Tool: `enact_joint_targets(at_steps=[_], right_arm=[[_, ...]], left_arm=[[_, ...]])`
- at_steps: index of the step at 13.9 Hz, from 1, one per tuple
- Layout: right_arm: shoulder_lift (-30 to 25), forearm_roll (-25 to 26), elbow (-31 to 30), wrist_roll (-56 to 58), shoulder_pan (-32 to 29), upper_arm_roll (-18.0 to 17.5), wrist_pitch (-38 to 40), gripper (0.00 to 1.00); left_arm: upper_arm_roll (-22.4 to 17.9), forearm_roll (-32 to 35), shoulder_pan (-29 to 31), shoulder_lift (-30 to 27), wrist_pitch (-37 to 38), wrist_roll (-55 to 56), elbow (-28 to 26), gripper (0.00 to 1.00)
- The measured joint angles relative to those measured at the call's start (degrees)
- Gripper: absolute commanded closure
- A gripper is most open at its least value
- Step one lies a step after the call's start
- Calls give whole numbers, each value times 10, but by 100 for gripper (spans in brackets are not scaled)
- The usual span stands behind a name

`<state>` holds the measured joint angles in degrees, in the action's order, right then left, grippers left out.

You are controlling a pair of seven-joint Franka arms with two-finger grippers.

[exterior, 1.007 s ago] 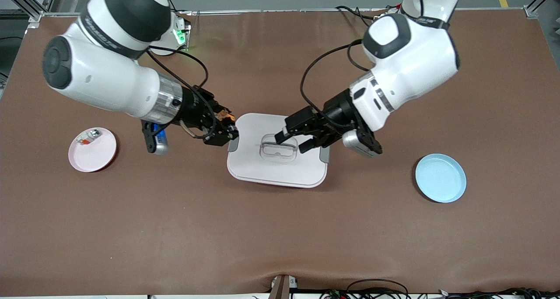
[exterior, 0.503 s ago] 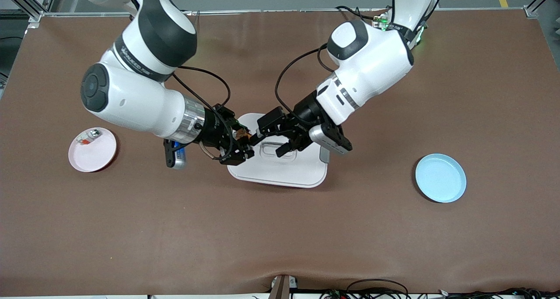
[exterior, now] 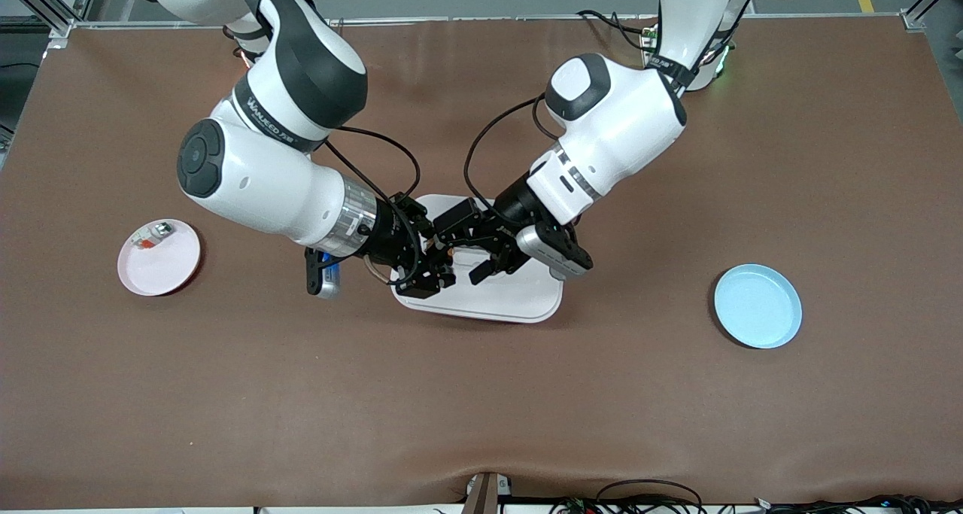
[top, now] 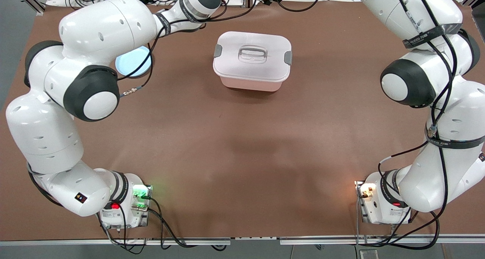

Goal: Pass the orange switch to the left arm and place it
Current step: 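Grasp the switch top with the left gripper beside the right gripper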

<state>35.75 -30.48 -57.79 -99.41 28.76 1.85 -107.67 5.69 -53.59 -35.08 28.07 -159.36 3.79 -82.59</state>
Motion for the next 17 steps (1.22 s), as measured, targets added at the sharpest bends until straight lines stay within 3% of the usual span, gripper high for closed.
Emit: enact_joint_targets(at_steps=[10, 17], right_arm=[[4, -1, 36, -1, -26, 3, -2, 100], [10, -1, 44, -1, -25, -5, -36, 100]], left_arm=[[-1, -3, 3, 8, -1, -28, 3, 0], [-2, -53, -1, 8, -2, -29, 6, 0]])
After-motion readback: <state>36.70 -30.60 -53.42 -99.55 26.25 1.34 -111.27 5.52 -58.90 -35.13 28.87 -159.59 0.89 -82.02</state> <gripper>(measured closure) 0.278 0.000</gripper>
